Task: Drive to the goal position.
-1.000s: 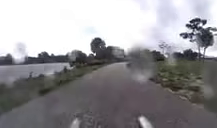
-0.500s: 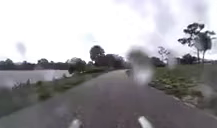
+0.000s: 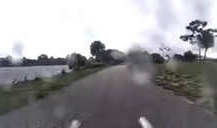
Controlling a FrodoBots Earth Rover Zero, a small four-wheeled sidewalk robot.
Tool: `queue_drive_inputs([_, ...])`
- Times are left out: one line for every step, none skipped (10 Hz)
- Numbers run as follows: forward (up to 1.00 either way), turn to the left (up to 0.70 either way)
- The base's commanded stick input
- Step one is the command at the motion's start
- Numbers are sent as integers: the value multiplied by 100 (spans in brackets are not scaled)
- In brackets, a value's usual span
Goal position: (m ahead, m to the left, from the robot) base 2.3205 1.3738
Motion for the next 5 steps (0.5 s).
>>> queue_drive_inputs([70, 0])
queue_drive_inputs([70, 0])
queue_drive_inputs([70, 0])
queue_drive_inputs([70, 0])
queue_drive_inputs([70, 0])
